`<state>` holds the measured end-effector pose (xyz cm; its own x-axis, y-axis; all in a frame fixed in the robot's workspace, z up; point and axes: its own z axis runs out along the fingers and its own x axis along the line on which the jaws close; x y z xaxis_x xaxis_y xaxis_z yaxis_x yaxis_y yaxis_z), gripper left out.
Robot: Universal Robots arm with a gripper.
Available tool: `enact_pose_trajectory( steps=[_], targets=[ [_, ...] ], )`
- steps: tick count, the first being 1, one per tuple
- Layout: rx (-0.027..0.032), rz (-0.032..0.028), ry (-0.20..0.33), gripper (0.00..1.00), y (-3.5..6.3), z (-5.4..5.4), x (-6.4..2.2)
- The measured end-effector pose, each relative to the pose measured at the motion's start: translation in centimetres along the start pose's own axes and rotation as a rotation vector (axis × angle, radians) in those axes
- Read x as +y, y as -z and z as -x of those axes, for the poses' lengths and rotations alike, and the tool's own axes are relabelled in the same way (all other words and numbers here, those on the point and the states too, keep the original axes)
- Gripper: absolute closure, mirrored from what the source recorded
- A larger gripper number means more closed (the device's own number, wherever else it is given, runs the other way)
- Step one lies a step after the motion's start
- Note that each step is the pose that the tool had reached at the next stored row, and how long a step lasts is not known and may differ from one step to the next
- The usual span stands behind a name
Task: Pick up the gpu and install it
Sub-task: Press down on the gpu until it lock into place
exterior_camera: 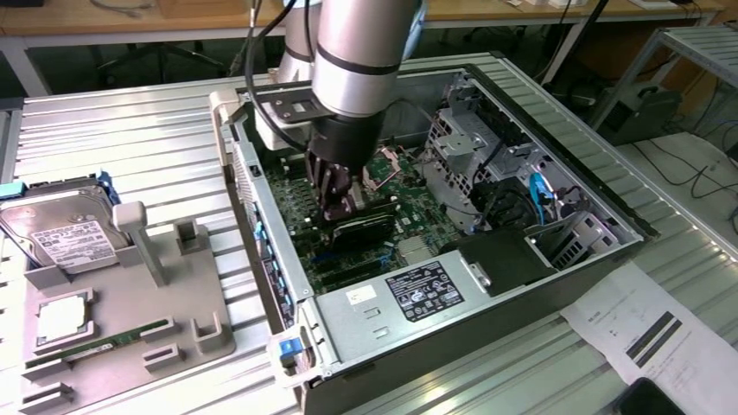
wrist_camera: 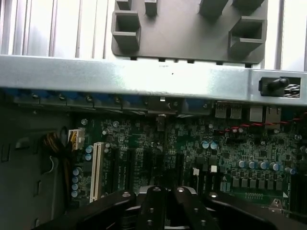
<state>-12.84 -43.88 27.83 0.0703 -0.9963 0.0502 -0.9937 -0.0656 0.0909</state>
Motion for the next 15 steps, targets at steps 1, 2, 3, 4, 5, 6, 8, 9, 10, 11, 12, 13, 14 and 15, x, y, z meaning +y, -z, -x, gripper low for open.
enact_pose_trajectory(
  steps=[1,2,3,4,5,6,8,9,10,11,12,13,14,15],
  targets=[
    [0.0008,-0.0042,0.0,0.89,0.0,0.0,0.07],
    [0.0009,-0.0071,0.0,0.89,-0.02,0.0,0.17],
    [0.0009,-0.0083,0.0,0.89,-0.03,0.0,0.28],
    [0.001,-0.0091,-0.001,0.89,-0.04,0.0,0.42],
    [0.0011,-0.0104,-0.001,0.89,-0.05,0.0,0.53],
    [0.0012,-0.0114,-0.001,0.89,-0.06,0.0,0.64],
    [0.0012,-0.0129,-0.001,0.89,-0.08,0.1,0.88],
    [0.0013,-0.0138,-0.001,0.89,-0.12,0.1,0.98],
    [0.0012,-0.015,-0.001,0.89,-0.26,0.1,1.04],
    [0.0013,-0.0151,-0.001,0.89,-0.42,0.1,1.11],
    [0.0015,-0.0151,-0.001,0.89,-0.55,0.1,1.16],
    [0.0018,-0.0149,-0.001,0.89,-0.62,0.1,1.21],
    [0.0017,-0.0149,-0.001,0.89,-0.69,0.1,1.26],
    [0.0021,-0.0149,-0.001,0.89,-0.76,0.1,1.3]
  ],
)
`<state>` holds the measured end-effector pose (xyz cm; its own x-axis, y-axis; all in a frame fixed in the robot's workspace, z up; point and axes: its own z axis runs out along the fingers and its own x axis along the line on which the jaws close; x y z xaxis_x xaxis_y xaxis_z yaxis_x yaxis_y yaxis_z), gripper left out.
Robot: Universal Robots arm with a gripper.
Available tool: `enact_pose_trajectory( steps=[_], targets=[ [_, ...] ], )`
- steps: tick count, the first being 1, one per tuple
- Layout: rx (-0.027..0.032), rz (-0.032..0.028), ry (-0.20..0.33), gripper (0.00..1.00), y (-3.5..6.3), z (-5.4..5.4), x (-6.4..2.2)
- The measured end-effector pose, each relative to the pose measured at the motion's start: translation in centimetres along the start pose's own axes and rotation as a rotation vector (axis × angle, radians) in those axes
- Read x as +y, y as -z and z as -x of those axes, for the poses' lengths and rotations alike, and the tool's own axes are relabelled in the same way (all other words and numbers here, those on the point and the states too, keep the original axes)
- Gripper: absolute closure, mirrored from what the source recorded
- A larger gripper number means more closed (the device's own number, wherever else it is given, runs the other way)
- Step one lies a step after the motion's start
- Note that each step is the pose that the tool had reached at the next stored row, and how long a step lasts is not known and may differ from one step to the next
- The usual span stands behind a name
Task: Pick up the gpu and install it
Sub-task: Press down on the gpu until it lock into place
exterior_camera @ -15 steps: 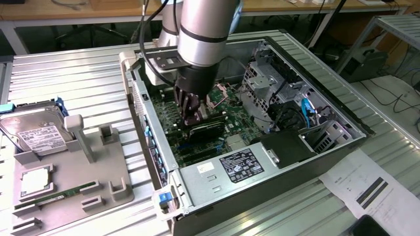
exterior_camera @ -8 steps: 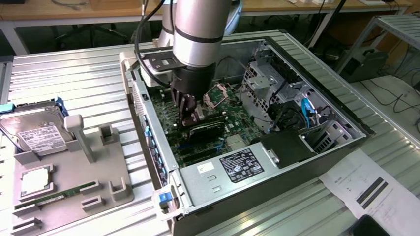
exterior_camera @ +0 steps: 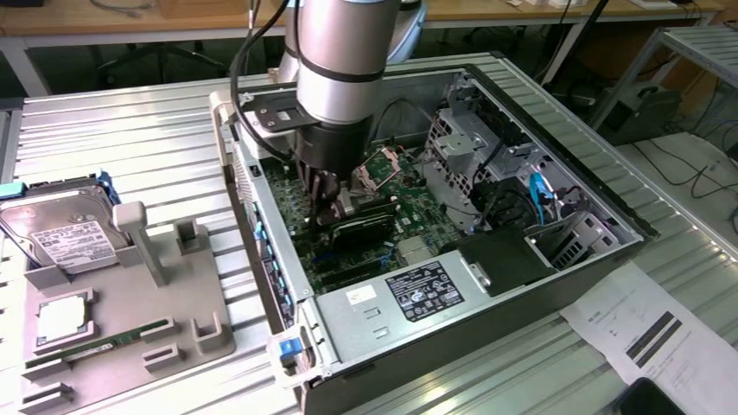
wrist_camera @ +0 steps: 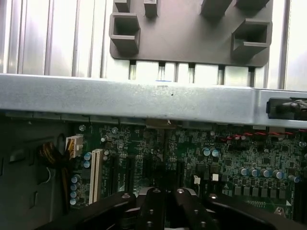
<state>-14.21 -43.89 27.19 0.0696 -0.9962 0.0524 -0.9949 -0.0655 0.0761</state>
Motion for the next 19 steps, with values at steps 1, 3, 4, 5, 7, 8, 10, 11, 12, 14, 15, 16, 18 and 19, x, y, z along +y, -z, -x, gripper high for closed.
enact_pose_trajectory(
  steps=[1,3,4,5,7,8,10,11,12,14,15,16,18,19],
  targets=[
    [0.0002,0.0001,0.0,0.89,-0.09,0.0,0.04],
    [-0.0004,-0.0002,0.0,0.89,-0.22,0.0,0.11],
    [-0.0003,-0.0002,0.0,0.89,-0.23,0.0,0.13],
    [-0.0006,-0.0002,0.0,0.89,-0.22,0.0,0.13],
    [-0.0033,-0.0017,0.0,0.89,0.18,0.0,0.16],
    [-0.0028,-0.0013,0.0,0.89,0.5,0.0,0.19],
    [-0.0021,-0.0012,0.0,0.89,0.94,0.0,0.22],
    [-0.0022,-0.0017,0.0,0.89,0.95,0.0,0.22],
    [-0.0023,-0.0021,0.0,0.89,0.94,0.0,0.22],
    [-0.002,-0.0021,0.0,0.89,0.96,0.0,0.22],
    [-0.0021,-0.0022,0.0,0.89,0.96,0.0,0.22],
    [-0.002,-0.0022,0.0,0.89,0.96,0.0,0.22],
    [-0.002,-0.0021,0.0,0.89,0.96,0.0,0.22],
    [-0.0019,-0.0021,0.0,0.89,0.96,0.0,0.22]
  ],
)
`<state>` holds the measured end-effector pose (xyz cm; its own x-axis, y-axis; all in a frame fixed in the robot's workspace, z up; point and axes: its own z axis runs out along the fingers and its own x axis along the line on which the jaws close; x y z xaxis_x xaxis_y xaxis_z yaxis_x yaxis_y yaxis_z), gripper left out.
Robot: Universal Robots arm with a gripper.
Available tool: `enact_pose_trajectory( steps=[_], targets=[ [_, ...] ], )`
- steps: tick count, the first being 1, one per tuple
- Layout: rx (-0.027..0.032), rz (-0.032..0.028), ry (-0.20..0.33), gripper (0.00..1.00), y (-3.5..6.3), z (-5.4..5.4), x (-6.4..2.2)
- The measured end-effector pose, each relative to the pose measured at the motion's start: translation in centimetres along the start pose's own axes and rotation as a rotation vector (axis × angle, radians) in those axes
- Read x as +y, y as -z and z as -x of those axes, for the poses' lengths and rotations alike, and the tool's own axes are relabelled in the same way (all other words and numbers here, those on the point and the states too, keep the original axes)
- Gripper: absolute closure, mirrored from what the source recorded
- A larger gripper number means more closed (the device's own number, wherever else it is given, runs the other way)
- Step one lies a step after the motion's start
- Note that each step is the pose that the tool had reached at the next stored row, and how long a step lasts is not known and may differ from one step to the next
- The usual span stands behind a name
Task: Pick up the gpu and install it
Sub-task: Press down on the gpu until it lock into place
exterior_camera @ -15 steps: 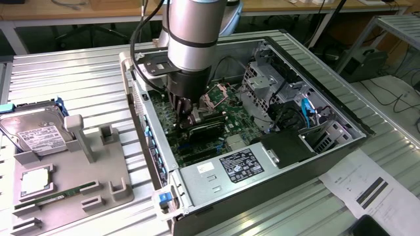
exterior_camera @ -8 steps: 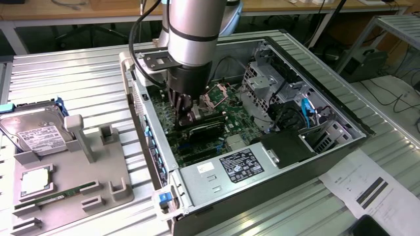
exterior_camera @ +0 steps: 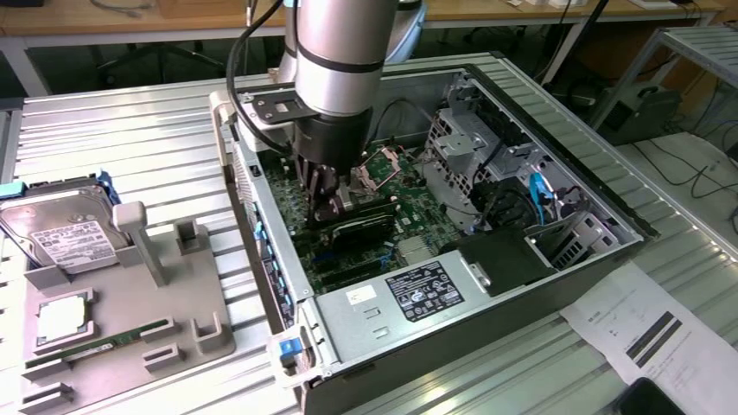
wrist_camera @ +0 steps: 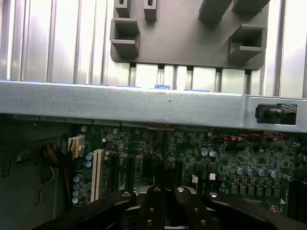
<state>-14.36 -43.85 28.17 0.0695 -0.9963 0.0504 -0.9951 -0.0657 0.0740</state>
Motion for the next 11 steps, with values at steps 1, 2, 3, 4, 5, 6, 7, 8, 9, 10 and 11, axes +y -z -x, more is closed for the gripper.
enact_pose_trajectory(
  steps=[1,2,3,4,5,6,7,8,9,10,11],
  targets=[
    [-0.0001,0.0,0.0,0.89,0.0,0.0,0.0],
    [-0.0001,-0.0001,0.0,0.89,0.0,0.0,0.0],
    [-0.0001,-0.0001,0.0,0.89,0.0,0.0,0.0],
    [-0.0001,0.0,0.0,0.89,0.0,0.0,0.0],
    [-0.0001,0.0,0.0,0.89,0.0,0.0,0.0],
    [0.0,0.0,0.0,0.89,0.0,0.0,0.0],
    [-0.0001,0.0,0.0,0.89,0.0,0.0,0.0],
    [0.0,0.0,0.0,0.89,0.0,0.0,0.0],
    [-0.0001,0.0,0.0,0.89,0.0,0.0,0.0],
    [-0.0001,-0.0001,0.0,0.89,0.0,0.0,0.0],
    [0.0,0.0,0.0,0.89,0.0,0.0,0.0]
  ],
)
